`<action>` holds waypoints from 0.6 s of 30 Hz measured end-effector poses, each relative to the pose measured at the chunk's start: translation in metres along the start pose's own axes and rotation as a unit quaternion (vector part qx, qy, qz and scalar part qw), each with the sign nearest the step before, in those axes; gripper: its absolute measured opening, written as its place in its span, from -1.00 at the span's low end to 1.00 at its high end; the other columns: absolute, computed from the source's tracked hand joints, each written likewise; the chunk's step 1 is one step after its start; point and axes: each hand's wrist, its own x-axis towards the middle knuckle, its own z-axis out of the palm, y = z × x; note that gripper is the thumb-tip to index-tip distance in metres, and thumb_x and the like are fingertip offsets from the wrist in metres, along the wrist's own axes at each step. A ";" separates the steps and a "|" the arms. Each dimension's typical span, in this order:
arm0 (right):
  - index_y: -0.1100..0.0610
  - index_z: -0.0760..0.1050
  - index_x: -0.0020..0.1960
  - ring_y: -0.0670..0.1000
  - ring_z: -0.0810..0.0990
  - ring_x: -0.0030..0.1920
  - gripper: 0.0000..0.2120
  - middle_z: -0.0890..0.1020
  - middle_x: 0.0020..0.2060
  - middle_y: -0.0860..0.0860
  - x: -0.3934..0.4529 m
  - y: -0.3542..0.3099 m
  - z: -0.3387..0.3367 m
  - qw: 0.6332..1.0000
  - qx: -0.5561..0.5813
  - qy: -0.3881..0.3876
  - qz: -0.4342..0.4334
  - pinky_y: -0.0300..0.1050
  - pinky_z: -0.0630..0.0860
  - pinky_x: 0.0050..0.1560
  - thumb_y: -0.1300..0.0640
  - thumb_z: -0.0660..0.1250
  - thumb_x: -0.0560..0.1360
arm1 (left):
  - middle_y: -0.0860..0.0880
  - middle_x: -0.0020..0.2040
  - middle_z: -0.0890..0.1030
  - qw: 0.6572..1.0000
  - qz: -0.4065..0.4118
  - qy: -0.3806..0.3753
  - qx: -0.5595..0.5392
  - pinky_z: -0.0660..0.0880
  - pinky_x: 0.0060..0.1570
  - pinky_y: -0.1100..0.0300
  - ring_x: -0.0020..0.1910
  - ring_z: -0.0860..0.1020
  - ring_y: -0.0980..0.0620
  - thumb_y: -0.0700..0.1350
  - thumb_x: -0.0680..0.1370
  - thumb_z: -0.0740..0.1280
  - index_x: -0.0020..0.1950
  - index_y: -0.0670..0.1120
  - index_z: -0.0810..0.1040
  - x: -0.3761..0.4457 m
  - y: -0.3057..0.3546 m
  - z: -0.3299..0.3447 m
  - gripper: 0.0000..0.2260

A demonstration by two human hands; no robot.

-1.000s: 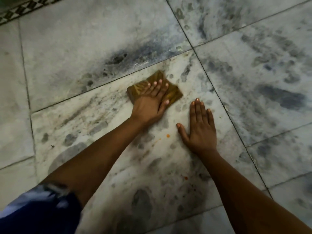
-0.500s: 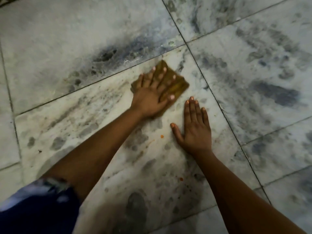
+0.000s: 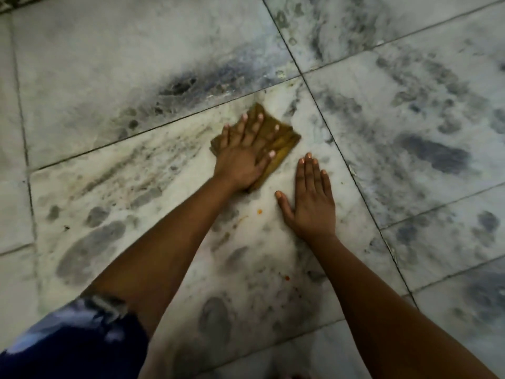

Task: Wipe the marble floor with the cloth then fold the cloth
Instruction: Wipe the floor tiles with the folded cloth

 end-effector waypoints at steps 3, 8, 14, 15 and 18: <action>0.29 0.07 0.49 0.13 0.10 0.50 -0.33 0.15 0.48 0.22 -0.011 0.005 -0.003 1.000 0.020 -0.012 -0.020 -0.10 -0.12 0.47 -0.14 -0.02 0.54 | 0.04 0.55 -0.12 0.998 0.064 -0.026 0.000 -0.27 0.41 -0.04 0.52 -0.19 -0.06 0.32 0.50 -0.22 0.48 0.21 -0.15 -0.069 -0.004 0.007 -0.44; 0.28 0.06 0.49 0.12 0.08 0.50 -0.33 0.12 0.49 0.22 -0.071 0.020 -0.003 0.999 0.003 -0.032 -0.041 -0.08 -0.12 0.46 -0.14 -0.05 0.55 | -0.01 0.52 -0.08 0.986 0.121 -0.072 0.094 -0.17 0.40 -0.12 0.51 -0.04 -0.13 0.51 0.38 -0.27 0.50 0.13 -0.08 -0.110 -0.057 -0.013 -0.22; 0.25 -0.08 0.52 0.06 -0.10 0.51 -0.24 -0.03 0.52 0.18 -0.082 0.026 -0.008 0.998 0.003 -0.057 -0.016 -0.13 -0.27 0.44 -0.24 -0.18 0.50 | -0.04 0.54 -0.27 0.990 -0.037 -0.132 0.016 -0.24 0.42 -0.16 0.50 -0.28 -0.10 0.29 0.56 -0.02 0.51 0.14 -0.24 -0.063 -0.026 -0.017 -0.37; 0.23 -0.12 0.52 0.03 -0.15 0.51 -0.22 -0.08 0.52 0.16 -0.081 0.027 -0.009 0.998 0.004 -0.067 -0.020 -0.16 -0.31 0.42 -0.26 -0.21 0.47 | -0.04 0.54 -0.26 0.992 -0.025 -0.124 0.010 -0.26 0.42 -0.16 0.50 -0.28 -0.10 0.28 0.57 -0.04 0.51 0.14 -0.22 -0.066 -0.017 -0.013 -0.40; 0.22 -0.16 0.52 0.01 -0.21 0.50 -0.20 -0.13 0.52 0.15 -0.080 0.028 -0.009 0.997 0.008 -0.078 -0.021 -0.18 -0.36 0.41 -0.28 -0.25 0.45 | -0.03 0.55 -0.19 0.991 0.056 -0.116 0.021 -0.29 0.40 -0.13 0.51 -0.22 -0.05 0.31 0.51 -0.17 0.51 0.14 -0.19 -0.097 0.006 -0.001 -0.39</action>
